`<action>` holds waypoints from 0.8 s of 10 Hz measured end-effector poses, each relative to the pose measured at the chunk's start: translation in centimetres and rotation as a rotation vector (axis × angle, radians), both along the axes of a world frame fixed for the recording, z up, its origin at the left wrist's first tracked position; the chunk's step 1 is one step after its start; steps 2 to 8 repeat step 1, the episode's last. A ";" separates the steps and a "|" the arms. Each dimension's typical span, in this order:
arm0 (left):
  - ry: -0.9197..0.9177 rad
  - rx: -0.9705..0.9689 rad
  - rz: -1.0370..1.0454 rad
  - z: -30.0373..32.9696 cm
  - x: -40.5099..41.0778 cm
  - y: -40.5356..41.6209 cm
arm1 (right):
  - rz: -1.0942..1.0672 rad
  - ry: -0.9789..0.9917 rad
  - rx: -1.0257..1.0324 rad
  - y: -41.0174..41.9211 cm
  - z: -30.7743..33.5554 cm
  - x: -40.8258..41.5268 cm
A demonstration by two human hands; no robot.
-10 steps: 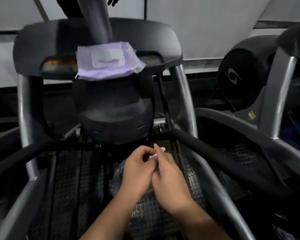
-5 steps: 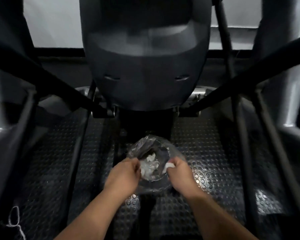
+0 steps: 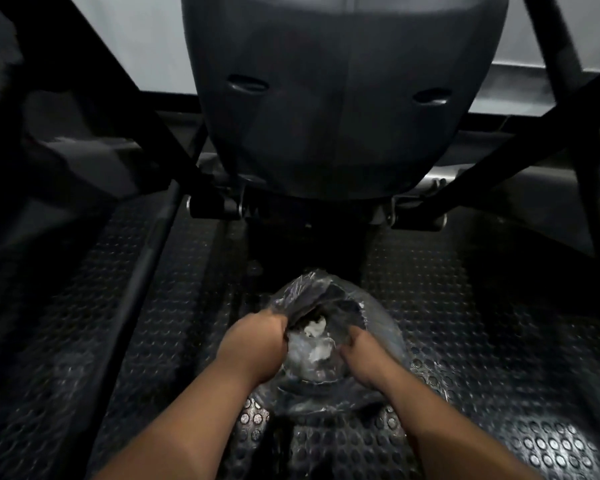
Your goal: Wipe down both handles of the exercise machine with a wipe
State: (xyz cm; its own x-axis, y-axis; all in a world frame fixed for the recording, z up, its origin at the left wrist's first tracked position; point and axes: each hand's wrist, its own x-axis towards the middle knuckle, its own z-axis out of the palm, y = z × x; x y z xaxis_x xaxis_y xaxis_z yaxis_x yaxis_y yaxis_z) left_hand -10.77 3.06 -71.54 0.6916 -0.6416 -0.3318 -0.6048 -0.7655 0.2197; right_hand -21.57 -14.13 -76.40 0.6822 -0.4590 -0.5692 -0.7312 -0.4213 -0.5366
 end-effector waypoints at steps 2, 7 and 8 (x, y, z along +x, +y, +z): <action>0.000 0.007 0.009 1.6 -0.8 0.6 | 0.038 -0.022 -0.067 -0.1 4.0 -0.7; 0.000 0.007 0.009 1.6 -0.8 0.6 | 0.038 -0.022 -0.067 -0.1 4.0 -0.7; 0.000 0.007 0.009 1.6 -0.8 0.6 | 0.038 -0.022 -0.067 -0.1 4.0 -0.7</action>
